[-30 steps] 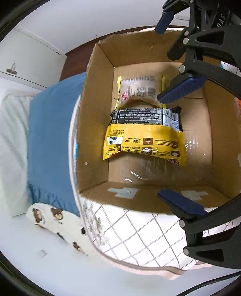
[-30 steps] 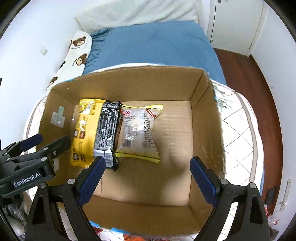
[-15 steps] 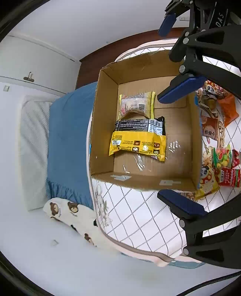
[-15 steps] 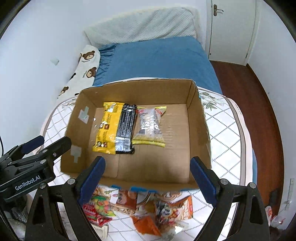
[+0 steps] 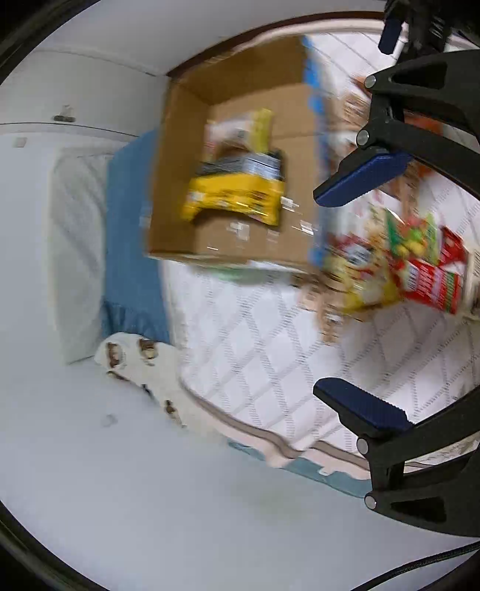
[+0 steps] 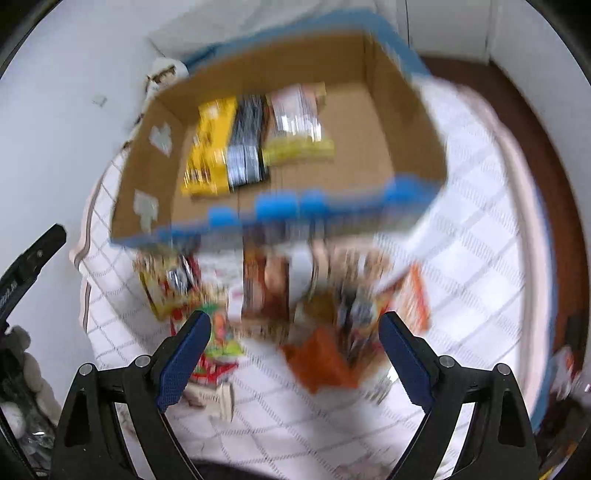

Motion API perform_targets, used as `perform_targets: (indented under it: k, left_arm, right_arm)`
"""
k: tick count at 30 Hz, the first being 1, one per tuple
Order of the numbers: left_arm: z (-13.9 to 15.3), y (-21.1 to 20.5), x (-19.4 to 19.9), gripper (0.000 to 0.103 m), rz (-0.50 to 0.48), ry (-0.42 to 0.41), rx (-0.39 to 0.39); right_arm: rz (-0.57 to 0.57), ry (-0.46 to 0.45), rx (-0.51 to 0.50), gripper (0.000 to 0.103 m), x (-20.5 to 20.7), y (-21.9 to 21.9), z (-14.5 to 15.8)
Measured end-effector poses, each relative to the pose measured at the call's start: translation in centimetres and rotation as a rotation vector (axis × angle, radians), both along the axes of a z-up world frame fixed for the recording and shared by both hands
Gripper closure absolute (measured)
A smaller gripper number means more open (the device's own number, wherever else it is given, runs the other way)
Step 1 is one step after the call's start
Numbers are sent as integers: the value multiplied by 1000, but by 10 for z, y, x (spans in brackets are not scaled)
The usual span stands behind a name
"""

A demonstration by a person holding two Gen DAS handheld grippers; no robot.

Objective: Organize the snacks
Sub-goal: 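Grasp the white Franzzi wafer pack with the left gripper while the right grasps the orange chip bag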

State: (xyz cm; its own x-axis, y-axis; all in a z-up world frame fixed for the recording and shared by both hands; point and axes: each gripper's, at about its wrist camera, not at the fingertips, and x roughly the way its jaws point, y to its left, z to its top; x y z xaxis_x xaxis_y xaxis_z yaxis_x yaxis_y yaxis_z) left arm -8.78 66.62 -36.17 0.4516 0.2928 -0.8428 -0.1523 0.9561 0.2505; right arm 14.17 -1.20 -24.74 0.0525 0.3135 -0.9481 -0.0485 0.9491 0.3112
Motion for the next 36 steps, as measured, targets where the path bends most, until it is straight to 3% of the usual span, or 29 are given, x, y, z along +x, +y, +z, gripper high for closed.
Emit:
perform_targets:
  k: [3, 9, 14, 16, 18, 21, 24, 26, 29, 30, 33, 36]
  left_arm:
    - [-38, 2, -9, 8, 18, 127, 8]
    - [-106, 11, -30, 8, 99, 365, -118]
    - [-170, 43, -67, 8, 386, 586, -475]
    - [-195, 54, -83, 8, 524, 637, -629]
    - [-211, 59, -92, 8, 624, 646, -734]
    - [-236, 62, -98, 8, 739, 661, -846]
    - [-252, 64, -99, 8, 830, 645, -894]
    - [-260, 67, -90, 11, 853, 609, -852]
    - [-257, 63, -72, 30, 777, 574, -718]
    - [-253, 57, -65, 32, 715, 569, -654]
    - [-238, 34, -48, 37, 526, 545, -453]
    - [-229, 0, -35, 39, 293, 535, -257]
  right_arm:
    - [-22, 81, 13, 9, -21, -1, -29]
    - [-37, 208, 21, 11, -53, -1, -74]
    - [-58, 248, 10, 11, -67, 0, -92]
    - [-84, 261, 11, 11, -67, -1, -98]
    - [-116, 283, 20, 11, -69, -2, -107]
    - [-156, 311, 28, 11, -69, 0, -120]
    - [-237, 341, 50, 12, -70, 0, -136]
    - [-296, 343, 55, 15, -68, -2, -143]
    - [-317, 324, 74, 35, -61, 3, -152]
    - [-294, 316, 67, 48, -58, 7, -155]
    - [-199, 283, 13, 51, -55, 20, -154]
    - [-22, 253, -46, 56, -56, 42, -148]
